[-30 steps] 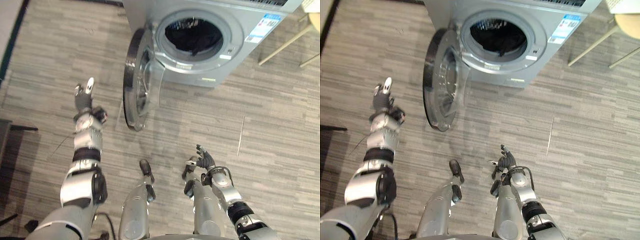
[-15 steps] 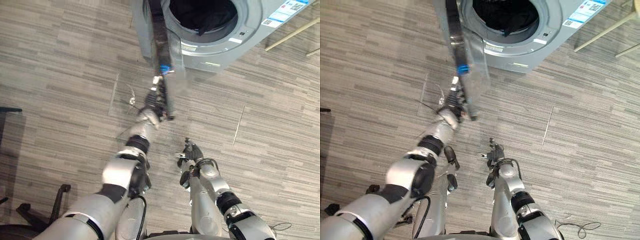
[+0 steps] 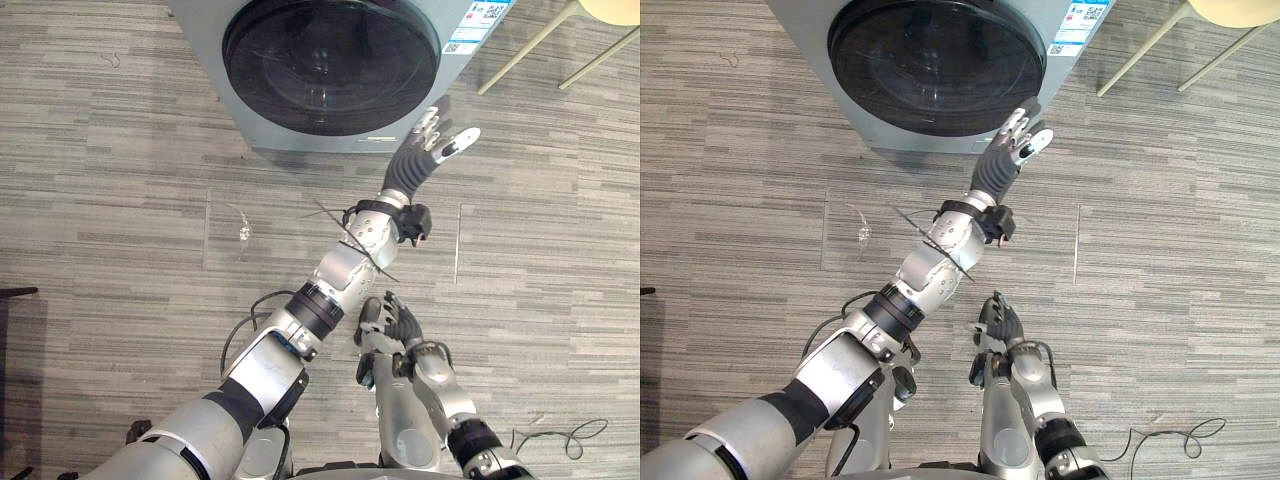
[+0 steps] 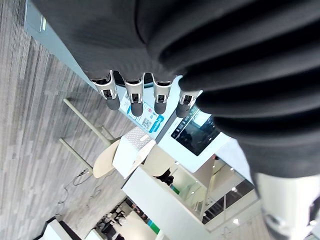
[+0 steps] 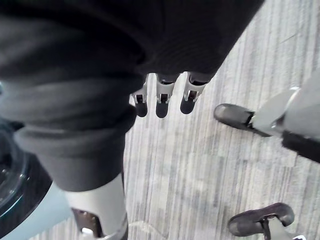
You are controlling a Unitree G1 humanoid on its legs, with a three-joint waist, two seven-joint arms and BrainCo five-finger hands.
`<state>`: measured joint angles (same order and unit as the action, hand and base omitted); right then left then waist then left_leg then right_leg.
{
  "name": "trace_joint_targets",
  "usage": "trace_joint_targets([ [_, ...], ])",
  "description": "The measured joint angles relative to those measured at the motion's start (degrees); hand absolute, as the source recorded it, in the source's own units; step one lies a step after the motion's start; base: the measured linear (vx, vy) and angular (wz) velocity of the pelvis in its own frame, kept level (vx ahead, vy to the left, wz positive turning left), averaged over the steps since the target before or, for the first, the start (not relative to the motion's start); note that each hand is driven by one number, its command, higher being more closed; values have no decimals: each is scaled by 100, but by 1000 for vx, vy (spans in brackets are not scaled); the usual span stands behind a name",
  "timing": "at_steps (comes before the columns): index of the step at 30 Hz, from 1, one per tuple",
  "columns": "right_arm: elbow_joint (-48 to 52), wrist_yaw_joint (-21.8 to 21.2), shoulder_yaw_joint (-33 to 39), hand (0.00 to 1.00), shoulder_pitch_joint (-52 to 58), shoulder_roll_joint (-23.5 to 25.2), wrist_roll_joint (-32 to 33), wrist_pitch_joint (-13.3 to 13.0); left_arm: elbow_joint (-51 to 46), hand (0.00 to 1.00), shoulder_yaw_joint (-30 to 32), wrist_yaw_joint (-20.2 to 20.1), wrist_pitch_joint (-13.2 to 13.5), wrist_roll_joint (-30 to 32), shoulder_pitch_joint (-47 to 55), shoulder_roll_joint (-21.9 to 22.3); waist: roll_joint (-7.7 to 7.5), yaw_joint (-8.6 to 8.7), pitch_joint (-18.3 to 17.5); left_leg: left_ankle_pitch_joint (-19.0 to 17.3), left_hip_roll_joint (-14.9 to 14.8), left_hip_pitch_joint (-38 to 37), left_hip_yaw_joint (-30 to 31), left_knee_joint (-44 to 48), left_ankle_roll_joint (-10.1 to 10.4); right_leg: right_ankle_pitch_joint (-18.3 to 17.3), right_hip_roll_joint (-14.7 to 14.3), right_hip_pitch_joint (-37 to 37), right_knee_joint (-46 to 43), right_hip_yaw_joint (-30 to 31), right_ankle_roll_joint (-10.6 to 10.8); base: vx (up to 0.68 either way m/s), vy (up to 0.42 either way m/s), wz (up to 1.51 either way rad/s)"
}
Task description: Pick up the laundry basket with both hands and put the clothes into the washing machine.
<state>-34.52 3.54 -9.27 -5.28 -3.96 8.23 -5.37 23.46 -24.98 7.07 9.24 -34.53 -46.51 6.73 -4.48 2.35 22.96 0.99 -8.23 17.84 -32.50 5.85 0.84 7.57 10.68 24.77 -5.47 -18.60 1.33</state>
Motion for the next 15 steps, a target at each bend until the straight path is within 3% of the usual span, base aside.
trace_joint_targets([
  [6,-320,-63,181,0,534,-92,-218,-92,-100,0,813,-361,9,-34,2446,-496,262,-136,-431,-38,-15,-199,116,3,67,-114,5,-245,-34,-105,68,77,22,5],
  [9,-735,-128,210,0,621,-59,-287,-96,-79,0,1487,-455,19,484,3617,-820,375,-354,-558,-82,-61,-242,360,17,128,-405,25,-356,-247,-336,49,27,-7,38],
  [13,-1086,-121,127,0,689,-45,-395,-118,665,0,2785,-345,161,1240,4635,-1026,445,-659,-593,-403,-269,-184,972,881,163,-1152,193,-898,-925,-981,69,9,-45,79],
  [15,-1142,-74,130,0,684,-109,-380,-196,995,0,3308,-127,249,1406,4895,-1021,474,-672,-622,-431,-304,-11,915,1341,137,-1393,343,-1341,-1046,-1496,156,-6,4,149],
])
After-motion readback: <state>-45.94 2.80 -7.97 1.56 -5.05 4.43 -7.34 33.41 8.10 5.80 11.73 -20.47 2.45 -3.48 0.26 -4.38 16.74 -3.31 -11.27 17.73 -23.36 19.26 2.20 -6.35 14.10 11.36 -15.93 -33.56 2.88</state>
